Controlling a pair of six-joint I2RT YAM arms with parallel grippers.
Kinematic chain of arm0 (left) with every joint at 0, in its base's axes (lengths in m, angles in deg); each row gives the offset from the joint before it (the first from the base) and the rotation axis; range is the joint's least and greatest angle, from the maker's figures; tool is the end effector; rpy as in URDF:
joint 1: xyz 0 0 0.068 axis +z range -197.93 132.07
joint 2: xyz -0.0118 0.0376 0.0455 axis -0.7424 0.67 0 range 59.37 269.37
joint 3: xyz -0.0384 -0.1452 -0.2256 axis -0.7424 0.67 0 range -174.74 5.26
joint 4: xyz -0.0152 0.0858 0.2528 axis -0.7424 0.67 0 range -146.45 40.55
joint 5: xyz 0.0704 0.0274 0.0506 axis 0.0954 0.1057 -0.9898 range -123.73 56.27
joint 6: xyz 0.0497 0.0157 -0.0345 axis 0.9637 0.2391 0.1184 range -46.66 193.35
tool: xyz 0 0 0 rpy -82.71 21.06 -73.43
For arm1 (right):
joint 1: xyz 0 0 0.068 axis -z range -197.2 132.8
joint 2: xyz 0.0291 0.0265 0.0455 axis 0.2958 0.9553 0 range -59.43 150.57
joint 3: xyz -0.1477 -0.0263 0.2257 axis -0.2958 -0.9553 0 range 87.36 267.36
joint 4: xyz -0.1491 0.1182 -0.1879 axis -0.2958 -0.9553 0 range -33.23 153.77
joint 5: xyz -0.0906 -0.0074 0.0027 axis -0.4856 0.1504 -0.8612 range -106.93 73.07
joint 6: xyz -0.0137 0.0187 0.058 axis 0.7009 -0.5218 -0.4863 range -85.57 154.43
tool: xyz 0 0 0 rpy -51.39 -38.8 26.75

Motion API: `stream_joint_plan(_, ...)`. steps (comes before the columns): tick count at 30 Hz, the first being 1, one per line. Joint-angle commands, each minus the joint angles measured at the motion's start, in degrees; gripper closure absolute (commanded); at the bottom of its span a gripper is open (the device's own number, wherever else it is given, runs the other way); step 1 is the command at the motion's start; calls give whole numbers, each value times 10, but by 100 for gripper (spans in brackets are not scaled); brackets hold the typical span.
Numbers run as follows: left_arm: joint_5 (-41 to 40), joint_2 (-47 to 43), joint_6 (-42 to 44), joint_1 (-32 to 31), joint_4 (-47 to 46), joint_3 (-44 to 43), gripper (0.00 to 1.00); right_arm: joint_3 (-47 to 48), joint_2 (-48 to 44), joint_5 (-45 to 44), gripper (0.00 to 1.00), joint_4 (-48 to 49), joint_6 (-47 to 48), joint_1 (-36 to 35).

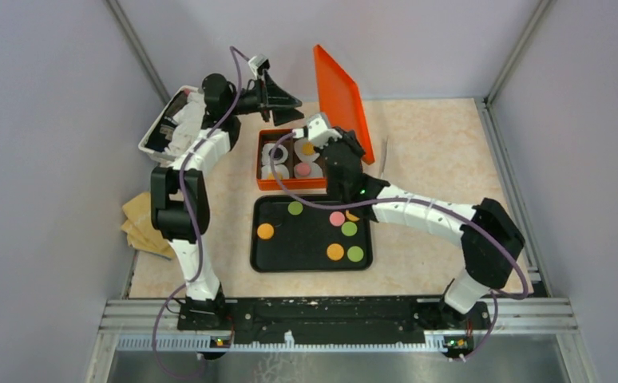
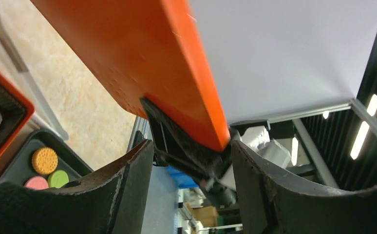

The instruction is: Pack the cookies

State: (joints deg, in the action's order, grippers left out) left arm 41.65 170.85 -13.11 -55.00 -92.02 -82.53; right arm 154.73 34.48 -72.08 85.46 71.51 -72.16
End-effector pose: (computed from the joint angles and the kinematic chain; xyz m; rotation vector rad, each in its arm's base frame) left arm 0.4454 -0.1015 0.3290 0.1351 1.9842 -2.0554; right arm 0.2561 0.2972 0.3080 -0.5738 1.5445 -0.5544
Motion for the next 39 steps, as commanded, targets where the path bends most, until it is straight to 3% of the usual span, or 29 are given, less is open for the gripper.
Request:
stream_joint_plan(1,8,-15,-122,8,-223,-63,36,80,-49,-8,100,-65,-85,38)
stream_joint_plan(3,7,-21,-98,8,-206,-70,43,106,-51,6,100,-118,-121,58)
stream_joint_plan(6,-7,-49,-15,11,-130,-44,80,146,-52,17,100,-184,-169,86)
stream_joint_plan(8,-38,-80,146,13,39,-34,98,193,-53,69,100,-266,-236,114)
stream_joint_plan(10,-145,-107,370,11,306,-68,100,251,-52,165,100,-354,-315,151)
stream_joint_plan(11,-239,-115,454,6,418,-88,100,277,-52,223,100,-390,-354,170)
stream_joint_plan(13,-357,-125,536,-3,512,-103,100,310,-54,335,100,-431,-413,208)
stream_joint_plan(16,-470,-144,564,-7,546,-84,100,343,-46,472,100,-450,-463,253)
stream_joint_plan(22,-862,-189,652,-97,603,-55,100,356,-20,726,100,-431,-588,338)
stream_joint_plan(25,-1018,-186,681,-135,601,-48,100,341,-5,838,100,-381,-649,375)
stream_joint_plan(28,-1063,-192,689,-137,580,-21,100,308,1,946,100,-287,-730,404)
stream_joint_plan(32,-1031,-231,694,-137,519,39,100,289,32,1038,100,-210,-816,413)
stream_joint_plan(39,-981,-262,714,-137,503,60,100,213,117,1108,100,4,-970,412)
